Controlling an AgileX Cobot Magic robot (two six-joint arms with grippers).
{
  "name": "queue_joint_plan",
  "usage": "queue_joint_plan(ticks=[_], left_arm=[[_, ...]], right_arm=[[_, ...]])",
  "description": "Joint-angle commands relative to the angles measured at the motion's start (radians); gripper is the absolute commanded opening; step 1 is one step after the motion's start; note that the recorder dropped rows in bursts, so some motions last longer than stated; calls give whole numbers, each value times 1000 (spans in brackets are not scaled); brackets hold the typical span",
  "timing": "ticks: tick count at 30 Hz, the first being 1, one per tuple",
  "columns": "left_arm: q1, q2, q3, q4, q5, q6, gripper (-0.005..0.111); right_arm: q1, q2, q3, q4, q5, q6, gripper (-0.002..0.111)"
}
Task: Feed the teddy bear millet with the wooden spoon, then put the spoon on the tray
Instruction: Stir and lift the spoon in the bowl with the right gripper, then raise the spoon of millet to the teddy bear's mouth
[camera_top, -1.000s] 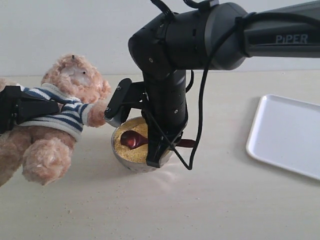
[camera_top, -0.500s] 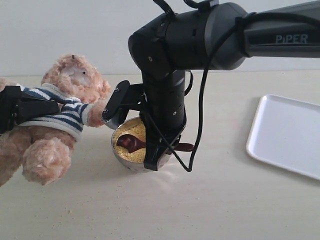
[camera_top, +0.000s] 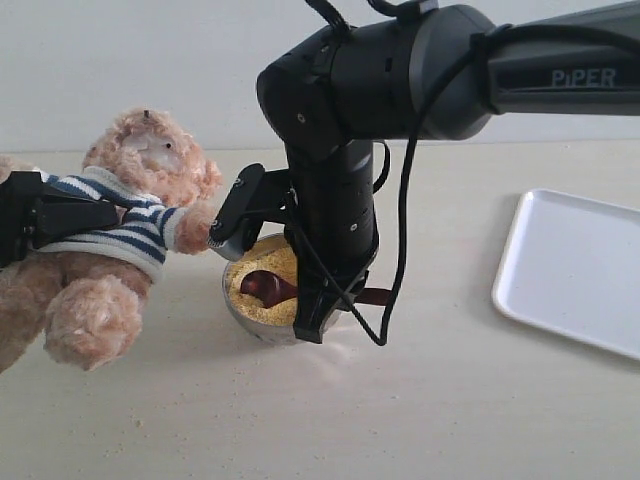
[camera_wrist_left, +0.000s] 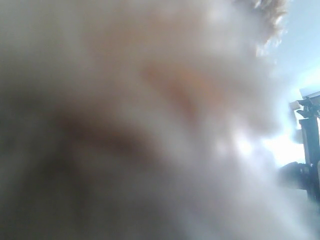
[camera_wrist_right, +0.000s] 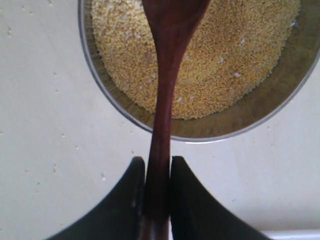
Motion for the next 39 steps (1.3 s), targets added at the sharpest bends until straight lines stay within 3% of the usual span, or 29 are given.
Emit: queue_joint_plan(ticks=[1, 13, 20, 32, 39], left_arm=[[2, -5, 7, -5, 22, 8, 5], [2, -5, 7, -3, 20, 8, 5], [2, -5, 7, -3, 20, 8, 5], [2, 1, 7, -3, 20, 8, 5], [2, 37, 7, -3, 24, 8, 5]], right_arm=[[-4, -21, -6, -3, 4, -4, 0], [-66, -64, -6, 29, 21, -7, 0], [-111, -96, -6, 138, 40, -76, 0], [-121, -178, -7, 158, 45, -95, 0], [-121, -182, -94, 195, 78, -121, 0]])
